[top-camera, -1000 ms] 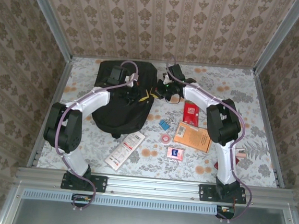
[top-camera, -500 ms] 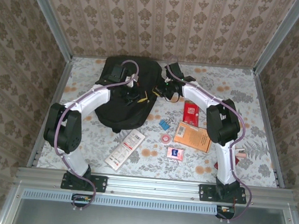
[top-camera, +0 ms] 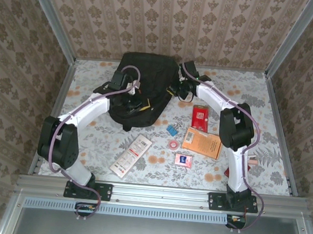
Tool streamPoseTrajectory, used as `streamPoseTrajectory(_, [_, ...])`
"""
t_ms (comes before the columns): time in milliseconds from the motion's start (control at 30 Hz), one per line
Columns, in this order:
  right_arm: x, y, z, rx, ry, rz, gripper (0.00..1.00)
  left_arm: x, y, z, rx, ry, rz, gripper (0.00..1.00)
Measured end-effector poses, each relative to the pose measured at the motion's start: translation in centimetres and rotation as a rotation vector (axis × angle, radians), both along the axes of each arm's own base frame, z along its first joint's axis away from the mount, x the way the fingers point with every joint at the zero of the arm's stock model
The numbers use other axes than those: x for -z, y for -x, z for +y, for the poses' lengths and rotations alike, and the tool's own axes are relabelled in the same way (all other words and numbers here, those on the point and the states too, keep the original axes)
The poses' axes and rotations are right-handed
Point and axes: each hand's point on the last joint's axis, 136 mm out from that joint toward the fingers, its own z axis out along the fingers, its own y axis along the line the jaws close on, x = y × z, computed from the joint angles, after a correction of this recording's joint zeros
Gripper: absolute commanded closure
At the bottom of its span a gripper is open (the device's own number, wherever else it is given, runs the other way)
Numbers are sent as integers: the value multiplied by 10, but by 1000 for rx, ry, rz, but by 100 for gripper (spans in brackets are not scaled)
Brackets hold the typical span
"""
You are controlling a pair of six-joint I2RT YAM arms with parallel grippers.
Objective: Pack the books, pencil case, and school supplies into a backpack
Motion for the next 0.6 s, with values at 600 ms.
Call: streamPoseTrajectory(600, [4, -23, -44, -80, 92, -9, 74, 10, 4, 34, -46, -37, 22, 100])
